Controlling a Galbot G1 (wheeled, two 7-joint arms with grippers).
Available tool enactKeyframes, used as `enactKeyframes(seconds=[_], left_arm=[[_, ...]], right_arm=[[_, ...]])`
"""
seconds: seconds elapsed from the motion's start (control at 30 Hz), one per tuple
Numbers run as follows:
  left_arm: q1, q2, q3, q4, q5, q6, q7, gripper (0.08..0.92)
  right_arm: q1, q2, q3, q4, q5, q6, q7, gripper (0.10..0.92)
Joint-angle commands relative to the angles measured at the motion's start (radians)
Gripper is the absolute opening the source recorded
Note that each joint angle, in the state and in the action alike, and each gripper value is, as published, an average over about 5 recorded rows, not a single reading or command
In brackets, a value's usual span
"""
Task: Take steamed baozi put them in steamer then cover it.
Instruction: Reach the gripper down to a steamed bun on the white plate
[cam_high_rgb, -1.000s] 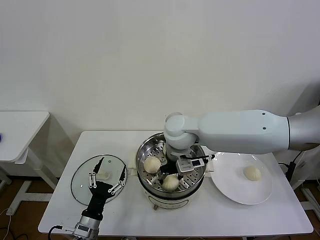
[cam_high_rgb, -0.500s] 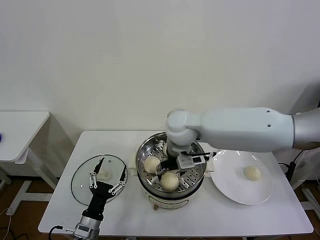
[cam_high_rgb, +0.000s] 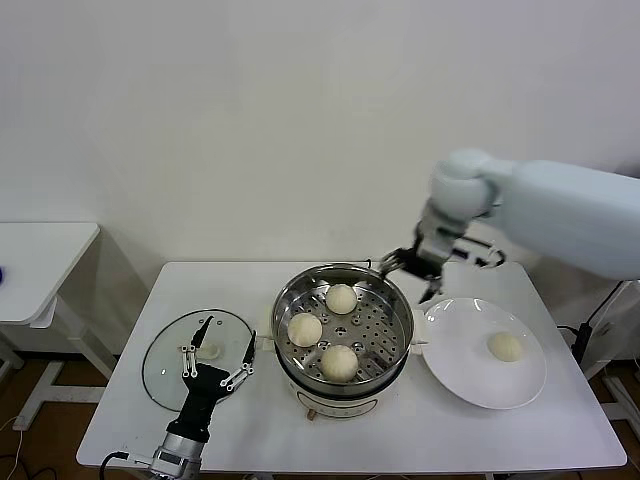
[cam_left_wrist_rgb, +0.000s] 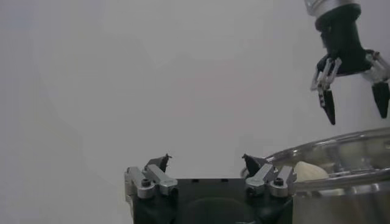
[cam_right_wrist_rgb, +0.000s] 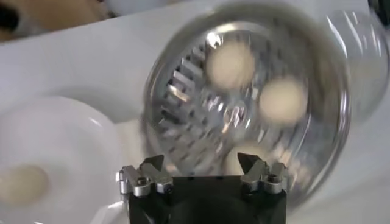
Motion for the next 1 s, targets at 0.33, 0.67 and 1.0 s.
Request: enactKeyframes(seconds=[0.33,0.67,1.0], left_arm=[[-0.002,0.006,0.008,-0.002,0.001,0.006,-0.001,0.823],[0.000,0.008,0.008,-0.002,0.002,0.009,-0.001,0.823],[0.003,0.005,0.001,0.001,0.002,0.010,-0.001,0.823]], right_arm=[[-0.240,-0.228,0.009,-0.386,0.067,-0.130,0.027,0.823],[-0.421,-0.197,0.107,-0.460,0.010,-0.138,0.121,0.823],[-0.506,-0.133,0.175,-0.529,0.001,-0.162,0.153,0.823]])
